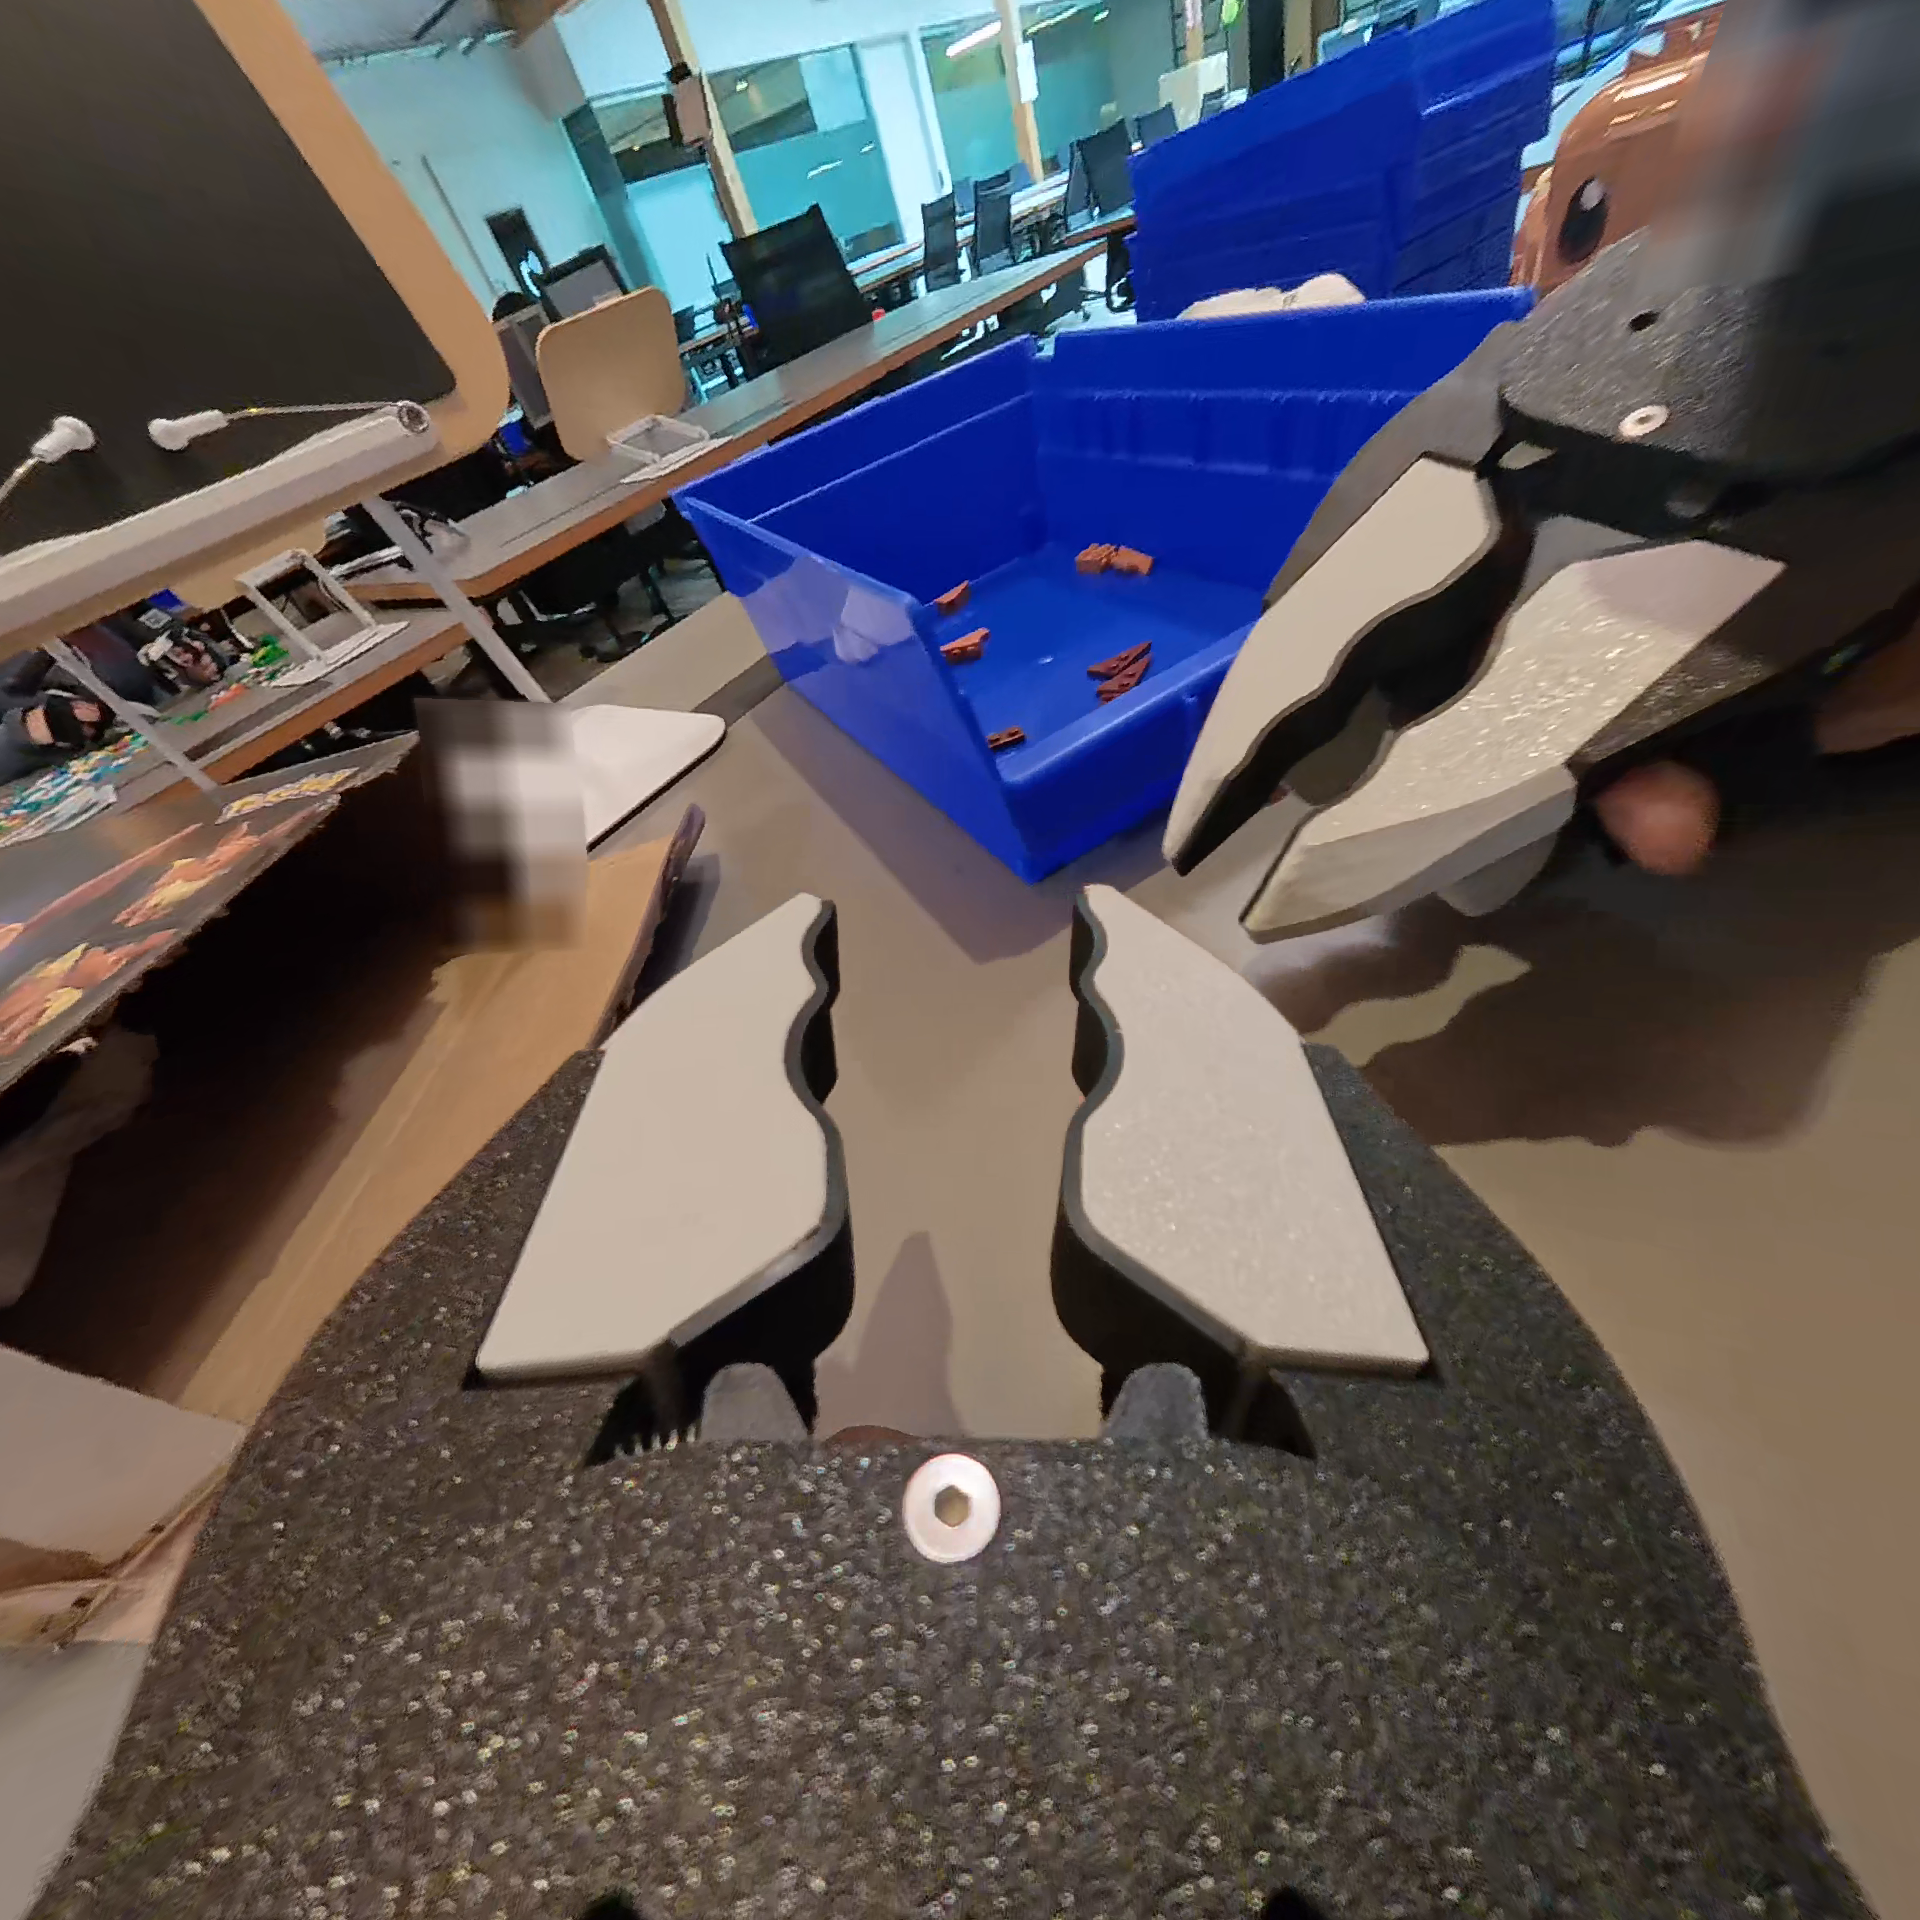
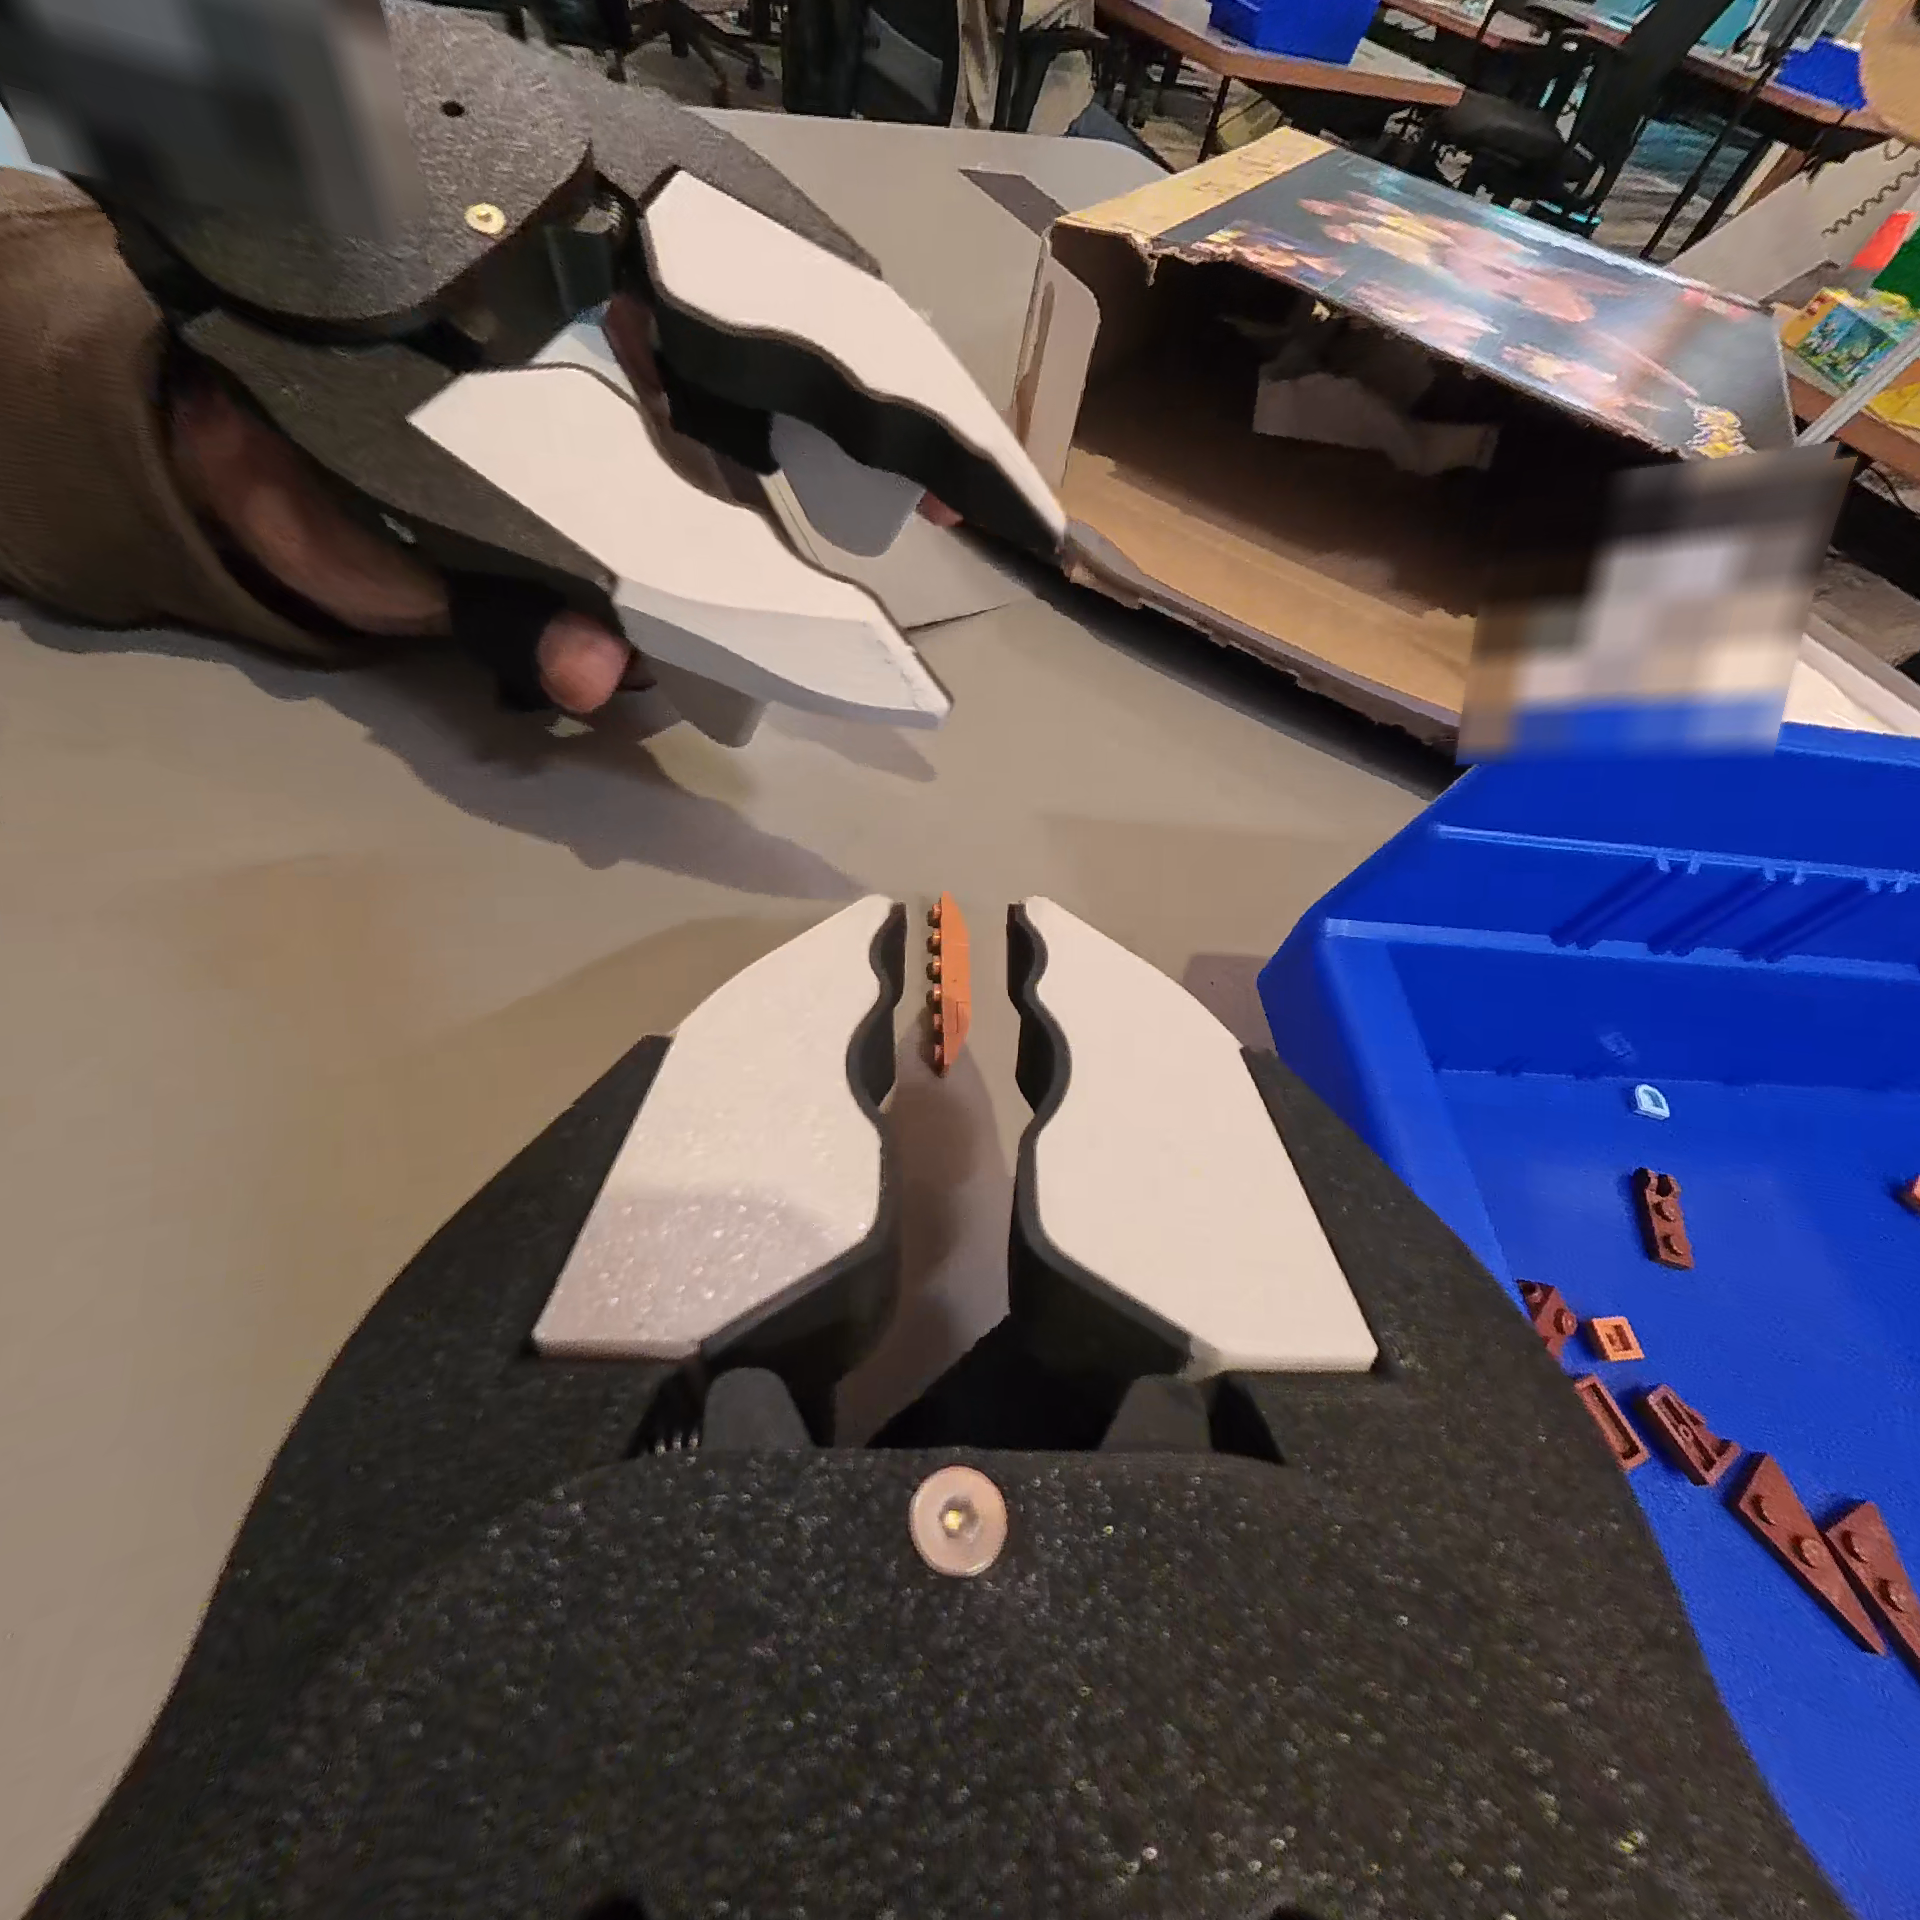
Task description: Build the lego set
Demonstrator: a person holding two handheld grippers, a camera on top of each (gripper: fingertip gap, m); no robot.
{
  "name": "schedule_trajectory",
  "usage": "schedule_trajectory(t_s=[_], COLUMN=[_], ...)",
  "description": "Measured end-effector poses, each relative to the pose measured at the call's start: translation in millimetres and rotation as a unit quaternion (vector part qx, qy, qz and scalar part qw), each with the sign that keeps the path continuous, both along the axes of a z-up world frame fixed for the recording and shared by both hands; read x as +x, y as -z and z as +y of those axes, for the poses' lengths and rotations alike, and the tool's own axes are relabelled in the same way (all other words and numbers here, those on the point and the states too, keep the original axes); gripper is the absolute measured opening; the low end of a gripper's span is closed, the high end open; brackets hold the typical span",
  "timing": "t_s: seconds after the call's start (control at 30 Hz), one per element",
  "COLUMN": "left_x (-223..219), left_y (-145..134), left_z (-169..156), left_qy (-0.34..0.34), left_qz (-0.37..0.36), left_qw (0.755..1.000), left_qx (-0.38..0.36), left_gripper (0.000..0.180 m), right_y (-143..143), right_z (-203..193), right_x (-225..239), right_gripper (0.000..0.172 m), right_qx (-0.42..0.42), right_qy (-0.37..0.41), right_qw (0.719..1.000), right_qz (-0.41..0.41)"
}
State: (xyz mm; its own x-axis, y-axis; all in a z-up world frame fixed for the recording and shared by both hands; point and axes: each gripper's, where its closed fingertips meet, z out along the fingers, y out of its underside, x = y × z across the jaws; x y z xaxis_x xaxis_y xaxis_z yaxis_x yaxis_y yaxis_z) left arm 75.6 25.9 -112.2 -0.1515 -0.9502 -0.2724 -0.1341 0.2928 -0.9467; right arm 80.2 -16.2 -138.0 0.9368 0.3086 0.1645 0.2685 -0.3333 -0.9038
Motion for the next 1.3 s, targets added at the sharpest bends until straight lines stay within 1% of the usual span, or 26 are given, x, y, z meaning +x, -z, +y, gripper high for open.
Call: schedule_trajectory(t_s=[0.3, 0.63, 0.73, 0.83, 1.13, 1.3], left_x=[-8, -12, -10, -11, -12, -13], left_y=[-6, -10, -10, -14, -17, -20], left_z=[-21, -41, -38, -33, -24, -16], left_qy=[0.024, 0.041, 0.034, 0.028, 0.021, 0.012], left_qz=[-0.014, -0.035, -0.031, -0.043, -0.046, -0.051], left_qw=[0.999, 0.998, 0.999, 0.998, 0.997, 0.994], left_qx=[-0.027, -0.019, -0.028, -0.04, -0.065, -0.094], left_gripper=[0.042, 0.042, 0.042, 0.042, 0.042, 0.041], right_y=[-6, -13, -15, -16, -16, -16], right_z=[0, -6, -11, -15, -16, -17], right_x=[7, -2, 0, 4, 6, 6], right_gripper=[0.017, 0.017, 0.016, 0.016, 0.015, 0.015], right_qx=[0.014, 0.034, 0.042, 0.049, 0.045, 0.043], right_qy=[0.018, 0.013, 0.014, 0.015, 0.015, 0.015], right_qw=[0.999, 0.998, 0.998, 0.998, 0.998, 0.998], right_qz=[0.024, 0.042, 0.04, 0.034, 0.037, 0.039])
